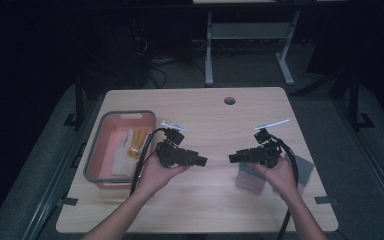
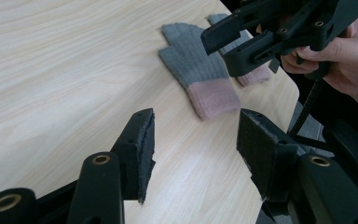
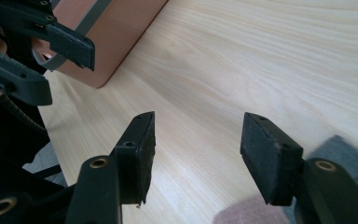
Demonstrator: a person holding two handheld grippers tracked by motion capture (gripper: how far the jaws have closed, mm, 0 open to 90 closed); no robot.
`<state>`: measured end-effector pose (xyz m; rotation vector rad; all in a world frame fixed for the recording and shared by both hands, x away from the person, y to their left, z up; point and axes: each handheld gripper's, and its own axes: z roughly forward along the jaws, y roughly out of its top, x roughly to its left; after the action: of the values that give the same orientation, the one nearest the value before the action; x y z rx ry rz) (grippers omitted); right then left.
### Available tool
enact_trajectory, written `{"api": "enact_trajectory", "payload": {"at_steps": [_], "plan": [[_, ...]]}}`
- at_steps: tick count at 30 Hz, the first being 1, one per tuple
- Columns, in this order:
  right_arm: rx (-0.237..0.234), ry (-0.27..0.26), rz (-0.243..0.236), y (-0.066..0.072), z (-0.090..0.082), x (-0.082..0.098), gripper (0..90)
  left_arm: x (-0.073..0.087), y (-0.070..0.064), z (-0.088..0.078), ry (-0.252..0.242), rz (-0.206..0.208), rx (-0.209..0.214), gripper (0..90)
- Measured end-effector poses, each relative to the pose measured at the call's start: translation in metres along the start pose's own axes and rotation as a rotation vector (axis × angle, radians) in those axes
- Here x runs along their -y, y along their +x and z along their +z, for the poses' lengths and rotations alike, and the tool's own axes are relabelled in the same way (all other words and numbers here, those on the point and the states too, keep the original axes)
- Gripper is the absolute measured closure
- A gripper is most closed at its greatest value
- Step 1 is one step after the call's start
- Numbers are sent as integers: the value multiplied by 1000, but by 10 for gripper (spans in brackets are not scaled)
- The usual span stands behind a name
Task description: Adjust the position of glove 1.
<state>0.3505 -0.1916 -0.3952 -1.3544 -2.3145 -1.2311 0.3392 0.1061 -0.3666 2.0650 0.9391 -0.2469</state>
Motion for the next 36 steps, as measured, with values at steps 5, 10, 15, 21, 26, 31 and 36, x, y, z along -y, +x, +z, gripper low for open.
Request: {"api": "enact_trajectory", "payload": {"at_steps": [5, 10, 15, 21, 26, 31, 36], "plan": [[46, -2, -13, -5, -8, 5, 429, -1, -6, 10, 13, 5, 6, 436], [85, -2, -18, -12, -15, 13, 413, 0, -11, 20, 21, 18, 14, 413], [115, 6, -7, -19, -23, 22, 400, -1, -15, 27, 11, 26, 20, 392], [168, 17, -17, -26, -34, 31, 391, -1, -20, 37, 21, 41, 17, 371], [200, 10, -14, -33, -43, 42, 391, 0, -22, 41, 24, 49, 12, 341], [240, 16, -13, -39, -50, 50, 391, 1, -24, 45, 29, 56, 12, 310], [300, 18, -18, -46, -59, 57, 394, 1, -27, 49, 29, 65, 9, 296]]}}
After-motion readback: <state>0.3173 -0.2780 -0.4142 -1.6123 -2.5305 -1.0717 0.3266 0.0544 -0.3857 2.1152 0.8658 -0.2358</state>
